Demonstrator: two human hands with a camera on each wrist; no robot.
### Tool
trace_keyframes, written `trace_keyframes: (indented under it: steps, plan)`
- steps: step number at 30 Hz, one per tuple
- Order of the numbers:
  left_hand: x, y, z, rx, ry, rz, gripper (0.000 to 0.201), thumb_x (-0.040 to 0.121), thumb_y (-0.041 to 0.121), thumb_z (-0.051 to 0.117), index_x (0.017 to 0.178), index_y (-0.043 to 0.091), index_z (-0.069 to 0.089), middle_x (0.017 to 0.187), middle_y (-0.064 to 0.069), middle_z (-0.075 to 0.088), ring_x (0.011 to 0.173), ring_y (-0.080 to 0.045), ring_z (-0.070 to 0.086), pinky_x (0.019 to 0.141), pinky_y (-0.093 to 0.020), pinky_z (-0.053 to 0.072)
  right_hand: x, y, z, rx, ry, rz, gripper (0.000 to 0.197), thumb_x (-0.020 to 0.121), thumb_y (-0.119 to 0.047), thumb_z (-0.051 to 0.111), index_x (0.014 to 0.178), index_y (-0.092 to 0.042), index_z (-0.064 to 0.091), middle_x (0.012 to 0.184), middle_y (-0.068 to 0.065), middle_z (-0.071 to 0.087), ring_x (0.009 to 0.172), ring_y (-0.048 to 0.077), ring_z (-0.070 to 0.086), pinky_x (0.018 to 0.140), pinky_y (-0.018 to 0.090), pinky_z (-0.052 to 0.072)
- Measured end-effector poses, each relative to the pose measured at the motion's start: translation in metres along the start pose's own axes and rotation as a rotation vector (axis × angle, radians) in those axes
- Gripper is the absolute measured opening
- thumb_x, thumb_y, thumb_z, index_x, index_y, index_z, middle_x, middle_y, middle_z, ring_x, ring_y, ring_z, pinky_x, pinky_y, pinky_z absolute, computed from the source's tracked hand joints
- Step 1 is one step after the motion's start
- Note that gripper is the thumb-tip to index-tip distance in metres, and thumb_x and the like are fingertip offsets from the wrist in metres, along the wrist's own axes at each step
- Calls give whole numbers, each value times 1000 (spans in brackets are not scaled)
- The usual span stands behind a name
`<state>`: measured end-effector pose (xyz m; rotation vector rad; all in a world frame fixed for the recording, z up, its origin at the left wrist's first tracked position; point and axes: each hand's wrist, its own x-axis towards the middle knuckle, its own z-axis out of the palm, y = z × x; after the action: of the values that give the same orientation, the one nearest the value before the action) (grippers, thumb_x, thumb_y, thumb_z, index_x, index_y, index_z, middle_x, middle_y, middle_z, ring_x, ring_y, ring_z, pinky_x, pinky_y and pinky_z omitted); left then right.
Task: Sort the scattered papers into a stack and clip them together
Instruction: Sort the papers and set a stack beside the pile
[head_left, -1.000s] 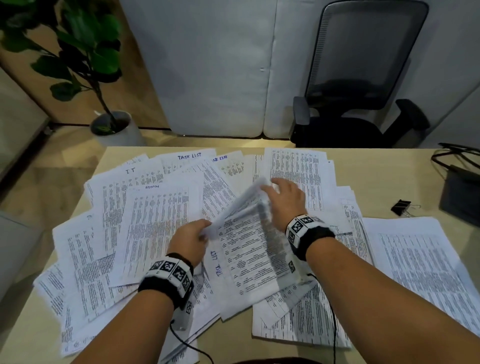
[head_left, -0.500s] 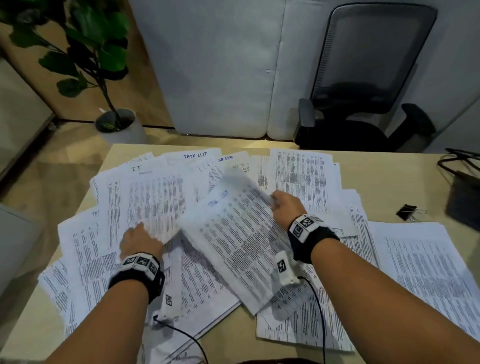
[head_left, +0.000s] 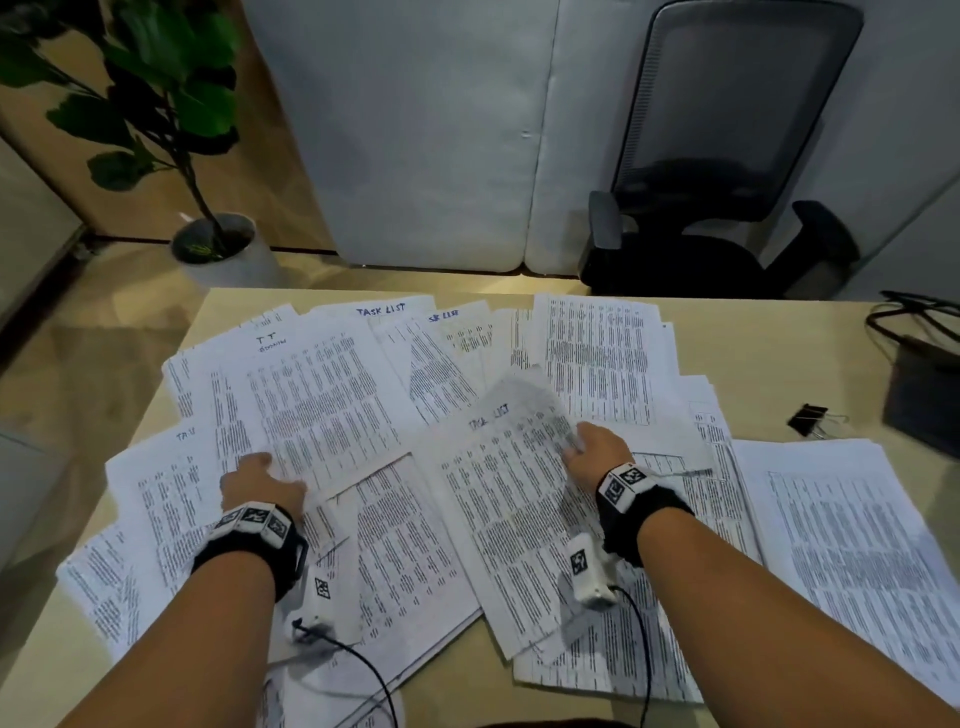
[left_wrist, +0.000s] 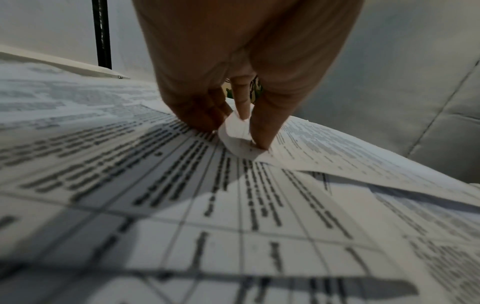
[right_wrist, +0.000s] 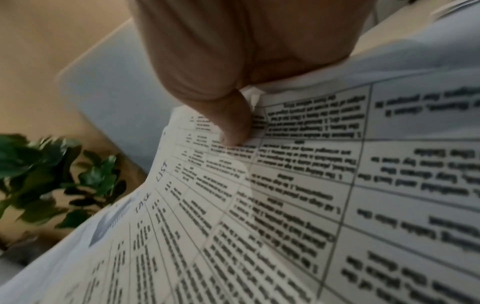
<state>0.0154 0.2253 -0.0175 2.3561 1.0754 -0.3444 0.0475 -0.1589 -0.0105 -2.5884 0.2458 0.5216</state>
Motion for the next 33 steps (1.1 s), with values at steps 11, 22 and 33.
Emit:
trace_keyframes:
  steps: [11, 22, 33]
  plan:
    - [-30, 29, 0, -359, 152, 321, 44, 85, -4, 51, 119, 20, 67, 145, -9, 46, 87, -17, 63, 65, -16, 53, 15, 14, -47, 488, 143, 43, 27, 85, 8, 48, 105, -1, 64, 98, 18, 66, 91, 28, 60, 70, 22, 42]
    - [-88, 54, 36, -568, -216, 326, 32, 84, 40, 69, 104, 15, 68, 104, 2, 64, 103, -21, 58, 97, -41, 46, 2, 0, -6, 502, 55, 113, 34, 92, -16, 53, 123, -4, 48, 121, 13, 56, 112, 28, 54, 93, 33, 45]
    - [-110, 80, 40, -552, -97, 507, 84, 84, 5, 70, 148, 35, 24, 138, -5, 48, 121, -24, 51, 103, -40, 40, -19, 23, -7, 210, 228, 199, 18, 88, -17, 58, 106, -17, 58, 114, 9, 58, 105, 28, 57, 88, 37, 50]
